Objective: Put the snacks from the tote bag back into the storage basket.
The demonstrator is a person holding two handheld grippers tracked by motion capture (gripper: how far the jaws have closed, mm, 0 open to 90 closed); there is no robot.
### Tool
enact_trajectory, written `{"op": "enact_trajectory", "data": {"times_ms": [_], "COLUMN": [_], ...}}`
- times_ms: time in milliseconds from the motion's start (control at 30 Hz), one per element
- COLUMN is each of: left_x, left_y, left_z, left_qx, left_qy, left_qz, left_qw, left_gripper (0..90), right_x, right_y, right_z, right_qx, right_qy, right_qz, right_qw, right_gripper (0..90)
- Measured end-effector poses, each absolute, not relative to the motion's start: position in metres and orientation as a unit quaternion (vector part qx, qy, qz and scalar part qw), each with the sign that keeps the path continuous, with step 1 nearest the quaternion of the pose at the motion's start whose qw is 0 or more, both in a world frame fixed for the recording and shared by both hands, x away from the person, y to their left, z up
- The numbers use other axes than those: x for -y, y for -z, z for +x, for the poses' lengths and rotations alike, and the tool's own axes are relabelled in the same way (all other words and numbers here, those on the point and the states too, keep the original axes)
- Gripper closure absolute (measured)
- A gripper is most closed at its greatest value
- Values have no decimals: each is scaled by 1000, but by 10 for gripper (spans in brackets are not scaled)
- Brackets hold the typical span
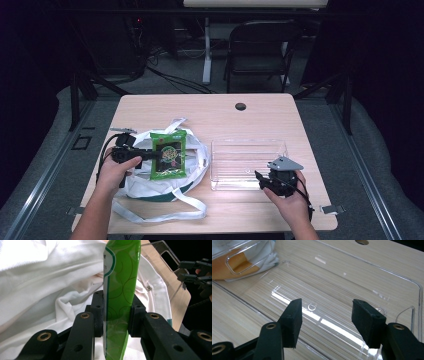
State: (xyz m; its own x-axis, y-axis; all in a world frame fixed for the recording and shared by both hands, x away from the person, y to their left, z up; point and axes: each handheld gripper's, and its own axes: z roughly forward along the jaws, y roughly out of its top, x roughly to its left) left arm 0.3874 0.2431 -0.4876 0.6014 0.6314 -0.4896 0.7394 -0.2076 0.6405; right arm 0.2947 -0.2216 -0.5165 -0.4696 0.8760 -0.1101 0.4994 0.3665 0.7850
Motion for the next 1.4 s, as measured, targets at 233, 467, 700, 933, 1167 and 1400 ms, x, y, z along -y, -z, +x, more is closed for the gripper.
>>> {"op": "enact_trajectory", "data": {"times_ms": [233,467,700,933,1167,1400], "left_x": [-244,-243,-241,-239,-235,-227], "left_y": [481,474,468,460,455,448], "left_z": [385,381,377,373,369,363], "left_qx": [-436,-424,-410,-397,-386,-370], "left_qy": [41,17,-3,-20,-27,-26], "left_qz": [771,766,763,759,756,758], "left_qw": [463,484,500,515,528,537], "left_gripper": [721,721,722,722,722,722], "right_x": [221,221,220,219,218,220], "right_y": [516,516,515,514,511,507], "right_z": [294,294,294,293,292,291], "right_qx": [-782,-783,-786,-791,-796,-795], "right_qy": [-352,-353,-350,-348,-344,-345], "right_qz": [439,436,434,423,414,410], "right_qw": [269,269,268,272,278,284], "right_gripper": [418,418,418,434,445,446]}}
